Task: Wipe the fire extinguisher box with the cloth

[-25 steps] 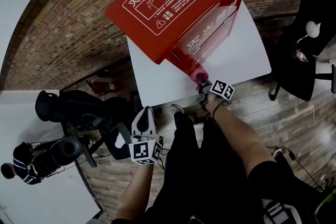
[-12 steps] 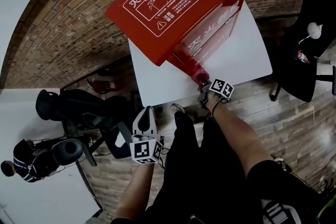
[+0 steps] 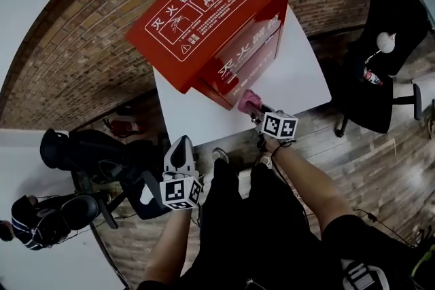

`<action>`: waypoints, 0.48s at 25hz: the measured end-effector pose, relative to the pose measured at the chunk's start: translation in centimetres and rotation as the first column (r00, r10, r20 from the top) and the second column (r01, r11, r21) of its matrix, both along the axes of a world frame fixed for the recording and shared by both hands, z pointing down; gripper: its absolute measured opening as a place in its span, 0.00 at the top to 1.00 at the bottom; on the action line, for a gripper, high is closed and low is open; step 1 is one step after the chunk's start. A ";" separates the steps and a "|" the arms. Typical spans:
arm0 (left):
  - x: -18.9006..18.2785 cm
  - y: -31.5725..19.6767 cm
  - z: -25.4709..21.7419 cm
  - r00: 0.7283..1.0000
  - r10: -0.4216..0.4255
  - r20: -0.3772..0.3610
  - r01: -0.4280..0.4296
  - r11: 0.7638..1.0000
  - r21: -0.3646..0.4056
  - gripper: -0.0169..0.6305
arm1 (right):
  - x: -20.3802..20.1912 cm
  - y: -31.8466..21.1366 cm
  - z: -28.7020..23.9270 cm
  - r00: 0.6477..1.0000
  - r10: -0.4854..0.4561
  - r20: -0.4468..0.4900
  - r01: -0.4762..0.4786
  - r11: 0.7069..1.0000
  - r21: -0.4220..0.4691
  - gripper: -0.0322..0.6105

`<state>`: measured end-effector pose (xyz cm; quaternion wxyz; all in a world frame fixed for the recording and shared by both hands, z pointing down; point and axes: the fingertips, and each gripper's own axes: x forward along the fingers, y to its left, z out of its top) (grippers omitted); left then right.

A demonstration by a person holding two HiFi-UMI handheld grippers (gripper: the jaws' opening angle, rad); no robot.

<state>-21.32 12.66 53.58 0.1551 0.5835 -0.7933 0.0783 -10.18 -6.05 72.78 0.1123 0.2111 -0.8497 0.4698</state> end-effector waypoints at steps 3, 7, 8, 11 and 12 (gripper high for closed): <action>0.6 -1.8 -1.5 0.999 0.038 0.002 -0.038 0.999 0.030 0.93 | 1.1 -0.5 -5.4 0.999 -0.030 -0.014 0.031 0.987 0.155 0.79; 1.1 -3.9 -3.5 0.994 0.107 0.011 -0.108 0.992 0.058 0.93 | 2.3 0.2 -12.3 0.995 -0.046 -0.091 0.077 0.927 0.368 0.79; 1.1 -4.5 -4.0 0.992 0.124 0.011 -0.125 0.990 0.065 0.93 | 2.6 0.5 -14.0 0.994 -0.041 -0.104 0.081 0.907 0.414 0.79; 1.0 -5.8 -5.7 0.986 0.169 0.008 -0.169 0.981 0.091 0.93 | 3.4 1.7 -18.9 0.993 -0.019 -0.120 0.079 0.851 0.519 0.79; 1.0 -6.0 -6.3 0.983 0.181 0.007 -0.181 0.979 0.098 0.93 | 3.6 2.2 -20.4 0.992 -0.011 -0.126 0.078 0.835 0.544 0.79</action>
